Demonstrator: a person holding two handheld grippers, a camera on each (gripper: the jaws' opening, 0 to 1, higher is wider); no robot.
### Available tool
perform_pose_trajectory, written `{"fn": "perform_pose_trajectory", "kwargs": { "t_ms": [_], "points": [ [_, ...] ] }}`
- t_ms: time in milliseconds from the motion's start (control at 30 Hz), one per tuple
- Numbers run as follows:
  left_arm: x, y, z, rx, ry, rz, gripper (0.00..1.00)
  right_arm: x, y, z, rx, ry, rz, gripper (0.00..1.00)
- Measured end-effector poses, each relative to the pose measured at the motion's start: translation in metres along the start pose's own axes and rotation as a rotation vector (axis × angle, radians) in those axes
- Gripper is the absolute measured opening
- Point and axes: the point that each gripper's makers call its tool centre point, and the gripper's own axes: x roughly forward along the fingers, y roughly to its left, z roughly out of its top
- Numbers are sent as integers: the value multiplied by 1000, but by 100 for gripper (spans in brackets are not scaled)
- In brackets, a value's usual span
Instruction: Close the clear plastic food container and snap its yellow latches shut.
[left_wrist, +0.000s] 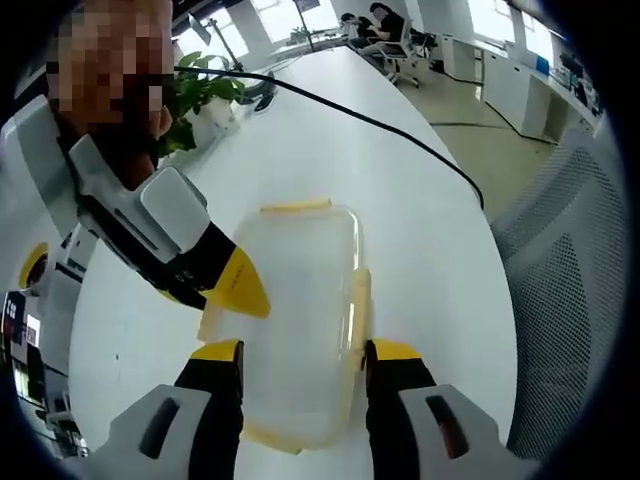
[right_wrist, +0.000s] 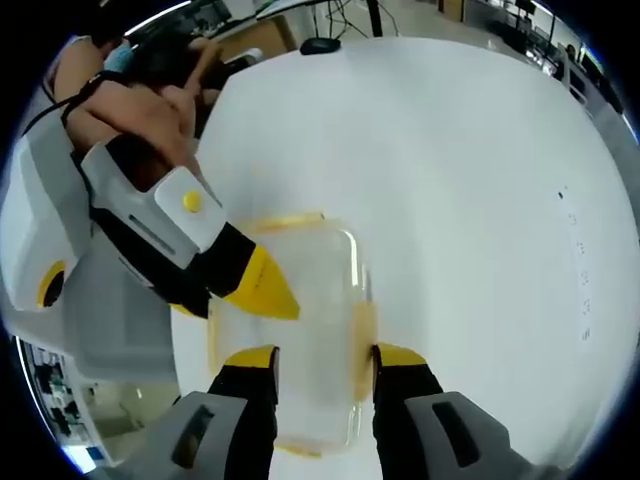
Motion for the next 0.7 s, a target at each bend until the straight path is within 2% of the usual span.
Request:
{"fn": "perform_pose_trajectory", "kwargs": {
  "t_ms": [233, 267, 300, 367, 400, 433, 500, 700],
  "points": [
    [2, 2, 0, -8, 15, 29, 44, 1, 0, 0, 12, 0, 0, 33],
    [3, 0, 1, 24, 9, 7, 44, 2, 1, 0, 11, 16, -5, 33],
    [0, 2, -1, -1, 23, 19, 44, 2, 1, 0, 12, 24, -3, 32],
    [1, 3, 0, -4, 14, 27, 43, 2, 1, 0, 13, 39, 10, 31],
    [2, 2, 1, -3, 11, 33, 43, 5, 3, 7, 54, 7, 25, 30],
    [3, 1, 0, -5, 14, 34, 43, 3, 3, 4, 28, 35, 49, 30],
    [4, 1, 0, -7, 15, 34, 43, 3, 3, 5, 19, 58, 37, 31],
    [3, 0, 0, 0, 9, 36, 43, 3, 3, 1, 20, 61, 35, 31]
  ]
}}
